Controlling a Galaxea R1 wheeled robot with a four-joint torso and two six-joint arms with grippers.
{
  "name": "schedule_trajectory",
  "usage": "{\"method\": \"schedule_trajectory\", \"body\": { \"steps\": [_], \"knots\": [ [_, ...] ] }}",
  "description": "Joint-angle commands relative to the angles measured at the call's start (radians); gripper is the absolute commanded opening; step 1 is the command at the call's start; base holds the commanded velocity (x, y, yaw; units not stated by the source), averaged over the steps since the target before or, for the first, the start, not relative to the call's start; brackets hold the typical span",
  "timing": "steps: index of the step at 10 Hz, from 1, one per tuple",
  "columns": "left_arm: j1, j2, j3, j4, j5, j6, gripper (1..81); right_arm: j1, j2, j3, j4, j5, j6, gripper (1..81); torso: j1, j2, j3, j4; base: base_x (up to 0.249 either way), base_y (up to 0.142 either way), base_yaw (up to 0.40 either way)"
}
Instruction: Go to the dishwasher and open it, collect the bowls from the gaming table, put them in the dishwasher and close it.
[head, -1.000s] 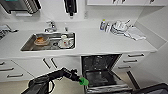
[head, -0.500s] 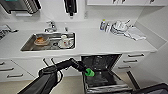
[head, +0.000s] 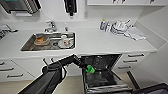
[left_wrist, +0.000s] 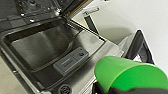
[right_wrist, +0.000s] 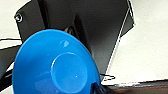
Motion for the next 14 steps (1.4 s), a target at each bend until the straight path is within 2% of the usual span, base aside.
{"method": "schedule_trajectory", "body": {
  "steps": [1,5,6,7,9,10,11,12,14],
  "knots": [
    [-0.174,0.065,-0.011,0.005,0.052,-0.007,1.0,0.006,-0.015,0.014,0.002,-0.077,-0.001,1.0,0.0,0.0,0.0,0.0,0.0,0.0,0.0],
    [-0.189,0.065,-0.009,0.003,0.06,-0.012,1.0,0.006,-0.014,0.014,0.002,-0.078,-0.001,1.0,0.0,0.0,0.0,0.0,0.0,0.0,0.0],
    [-0.188,0.065,-0.006,-0.017,0.052,-0.01,1.0,0.006,-0.014,0.014,0.002,-0.077,-0.001,1.0,0.0,0.0,0.0,0.0,0.0,0.0,0.0],
    [-0.183,0.065,0.01,-0.091,0.014,0.004,1.0,0.008,-0.014,0.014,0.002,-0.077,-0.001,1.0,0.0,0.0,0.0,0.0,0.0,0.0,0.0],
    [-0.18,0.065,0.123,-0.112,-0.009,0.034,1.0,0.008,-0.017,0.012,0.002,-0.078,-0.001,1.0,0.0,0.0,0.0,0.0,0.0,0.0,0.0],
    [-0.18,0.065,0.222,-0.116,0.018,0.033,1.0,0.006,-0.017,0.011,0.002,-0.078,-0.001,1.0,0.0,0.0,0.0,0.0,0.0,0.0,0.0],
    [-0.18,0.065,0.3,-0.117,0.07,0.025,1.0,0.006,-0.017,0.012,0.002,-0.078,-0.001,1.0,0.0,0.0,0.0,0.0,0.0,0.0,0.0],
    [-0.18,0.065,0.356,-0.117,0.103,0.022,1.0,0.006,-0.015,0.014,0.002,-0.078,-0.001,1.0,0.0,0.0,0.0,0.0,0.0,0.0,0.0],
    [-0.18,0.065,0.397,-0.118,0.117,0.008,1.0,0.005,-0.015,0.014,0.002,-0.078,-0.001,1.0,0.0,0.0,0.0,0.0,0.0,0.0,0.0]
  ]
}}
